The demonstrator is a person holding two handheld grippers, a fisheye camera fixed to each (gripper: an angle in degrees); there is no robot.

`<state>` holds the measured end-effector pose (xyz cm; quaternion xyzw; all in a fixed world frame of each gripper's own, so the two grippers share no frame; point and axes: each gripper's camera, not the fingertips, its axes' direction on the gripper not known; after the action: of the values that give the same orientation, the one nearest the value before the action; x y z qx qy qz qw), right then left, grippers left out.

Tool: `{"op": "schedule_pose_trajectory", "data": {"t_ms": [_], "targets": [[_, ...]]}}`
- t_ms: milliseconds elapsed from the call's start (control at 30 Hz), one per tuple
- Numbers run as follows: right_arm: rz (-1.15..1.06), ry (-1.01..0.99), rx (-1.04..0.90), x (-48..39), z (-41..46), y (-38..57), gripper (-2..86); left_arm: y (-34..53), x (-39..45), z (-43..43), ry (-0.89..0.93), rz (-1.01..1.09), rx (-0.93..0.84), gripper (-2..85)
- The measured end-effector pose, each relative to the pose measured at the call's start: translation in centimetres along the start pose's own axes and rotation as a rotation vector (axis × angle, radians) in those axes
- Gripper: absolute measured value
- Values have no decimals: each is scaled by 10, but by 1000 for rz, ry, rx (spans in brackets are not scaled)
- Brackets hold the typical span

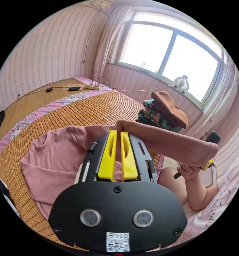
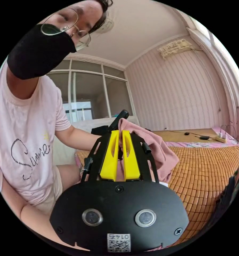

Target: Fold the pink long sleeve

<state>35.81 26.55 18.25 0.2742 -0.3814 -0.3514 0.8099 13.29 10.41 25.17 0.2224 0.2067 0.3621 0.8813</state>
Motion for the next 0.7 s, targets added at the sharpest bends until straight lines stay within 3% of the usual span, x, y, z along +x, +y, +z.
{"op": "schedule_pose_trajectory", "data": {"t_ms": [133, 200, 300, 567, 700], "targets": [[47, -219, -315, -21, 111, 21, 52, 102, -75, -66, -237, -278, -116, 50], [103, -208, -438, -22, 140, 39, 61, 168, -109, -101, -263, -463, -186, 51], [108, -83, -604, -23, 165, 54, 65, 222, -126, -126, -247, -575, -208, 50], [147, 384, -686, 36, 183, 34, 70, 232, -153, -86, -124, -531, -275, 82], [164, 460, -747, 70, 205, 21, 76, 216, -160, -44, -118, -455, -395, 90]]}}
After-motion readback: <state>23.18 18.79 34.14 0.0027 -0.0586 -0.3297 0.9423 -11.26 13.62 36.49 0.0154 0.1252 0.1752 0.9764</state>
